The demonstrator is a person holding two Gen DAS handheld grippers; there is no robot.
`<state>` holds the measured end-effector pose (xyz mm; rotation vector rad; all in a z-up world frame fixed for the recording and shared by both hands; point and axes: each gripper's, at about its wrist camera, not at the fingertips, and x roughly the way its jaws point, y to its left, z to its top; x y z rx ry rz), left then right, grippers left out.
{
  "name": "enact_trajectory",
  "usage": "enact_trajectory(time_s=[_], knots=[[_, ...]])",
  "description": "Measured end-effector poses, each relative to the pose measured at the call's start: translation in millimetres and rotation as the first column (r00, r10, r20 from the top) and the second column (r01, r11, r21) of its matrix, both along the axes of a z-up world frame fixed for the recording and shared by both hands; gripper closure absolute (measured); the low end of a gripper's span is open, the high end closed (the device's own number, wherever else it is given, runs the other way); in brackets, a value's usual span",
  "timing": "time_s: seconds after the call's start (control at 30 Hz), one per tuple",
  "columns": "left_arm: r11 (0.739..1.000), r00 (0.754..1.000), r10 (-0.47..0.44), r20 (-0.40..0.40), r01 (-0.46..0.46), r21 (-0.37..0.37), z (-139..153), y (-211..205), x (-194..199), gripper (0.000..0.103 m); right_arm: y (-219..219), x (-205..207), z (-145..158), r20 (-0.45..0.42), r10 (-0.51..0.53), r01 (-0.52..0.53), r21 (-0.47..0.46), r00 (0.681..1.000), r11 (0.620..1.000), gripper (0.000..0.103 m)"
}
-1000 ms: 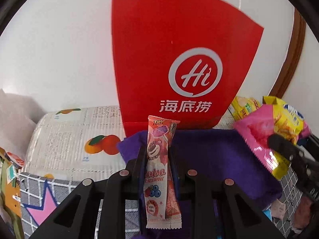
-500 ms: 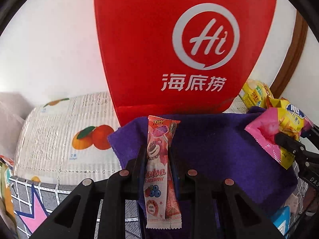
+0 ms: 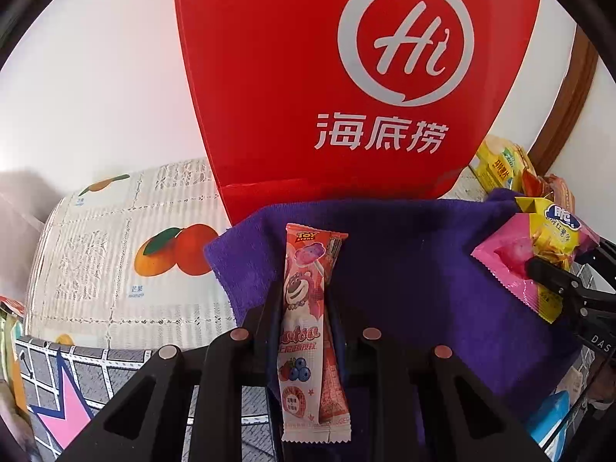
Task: Organize snacks
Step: 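Carry the chip bag and stick snack over the purple towel with both tools, then open both tools to drop the chip bag and stick snack onto the purple towel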
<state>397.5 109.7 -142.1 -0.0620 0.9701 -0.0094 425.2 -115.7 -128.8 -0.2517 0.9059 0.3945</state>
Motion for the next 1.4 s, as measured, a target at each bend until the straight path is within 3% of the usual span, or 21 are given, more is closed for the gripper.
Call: enact_trajectory(time_s=[0.43,1.17,1.4], knots=[[0.999,0.999,-0.004,-0.032,0.003,-0.037,-2.4,3.7,1.5,0.080,-1.1,9.5,-19.1,-0.069,-0.030,0.029,-0.023,0.997,0.999,0.053],[0.999,0.999,-0.008,-0.051,0.006,-0.049,-4.7,4.2,3.3,0.079,2.0,12.6,-23.1,-0.082,-0.034,0.030,-0.046,0.996,0.998,0.053],[0.995,0.999,-0.024,-0.043,0.020,-0.099,1.4,6.2,1.3,0.078,3.4,11.2,-22.5,-0.076,-0.029,0.025,-0.053,0.997,0.998,0.051]])
